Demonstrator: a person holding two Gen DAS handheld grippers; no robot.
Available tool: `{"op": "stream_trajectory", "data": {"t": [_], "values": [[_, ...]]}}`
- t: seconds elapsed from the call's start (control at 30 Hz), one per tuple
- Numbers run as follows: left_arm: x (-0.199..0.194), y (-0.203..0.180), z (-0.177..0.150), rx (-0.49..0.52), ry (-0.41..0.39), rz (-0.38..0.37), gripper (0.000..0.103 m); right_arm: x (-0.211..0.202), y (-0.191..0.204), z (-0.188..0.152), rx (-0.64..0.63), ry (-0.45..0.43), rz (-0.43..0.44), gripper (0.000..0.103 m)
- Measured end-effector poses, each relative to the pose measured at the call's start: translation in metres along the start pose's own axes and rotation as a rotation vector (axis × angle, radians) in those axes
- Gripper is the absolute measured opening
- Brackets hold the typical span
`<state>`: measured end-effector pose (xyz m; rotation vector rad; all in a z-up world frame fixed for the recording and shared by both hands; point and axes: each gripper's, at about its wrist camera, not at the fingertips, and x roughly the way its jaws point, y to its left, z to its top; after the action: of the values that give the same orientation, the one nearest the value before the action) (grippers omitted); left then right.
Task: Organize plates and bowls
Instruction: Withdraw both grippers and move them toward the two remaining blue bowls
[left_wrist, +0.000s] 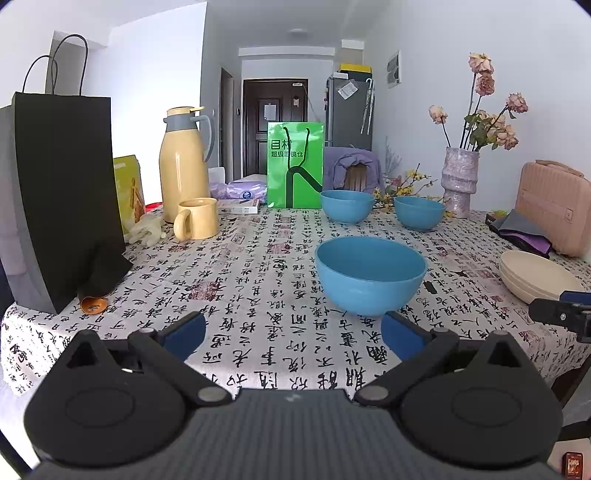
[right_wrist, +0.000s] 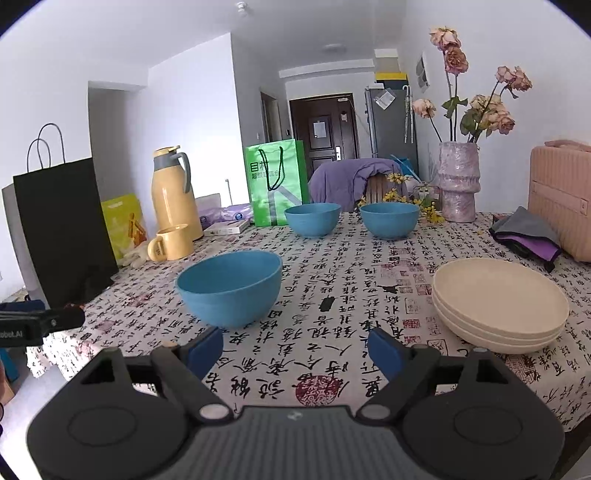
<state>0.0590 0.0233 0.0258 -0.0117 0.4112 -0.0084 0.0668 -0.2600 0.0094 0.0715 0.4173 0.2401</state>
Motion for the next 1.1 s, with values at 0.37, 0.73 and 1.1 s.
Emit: {"op": "stream_trajectory", "data": {"t": [0.37, 0.73, 1.1], "values": [[0.018, 0.001, 0.016, -0.007, 0.008, -0.004, 0.103, 0.014, -0.007, 0.007, 0.014, 0.006, -0.015, 0.085], [0.086, 0.001, 0.087, 0.038, -0.018, -0.04, 0.103, 0.071, -0.028, 0.072, -0.02, 0.028, -0.018, 0.085], [0.223, 0.02, 0.185, -0.001, 0.089, -0.083, 0.103, 0.197, -0.078, 0.179, 0.112, 0.138, 0.047, 0.085]]}}
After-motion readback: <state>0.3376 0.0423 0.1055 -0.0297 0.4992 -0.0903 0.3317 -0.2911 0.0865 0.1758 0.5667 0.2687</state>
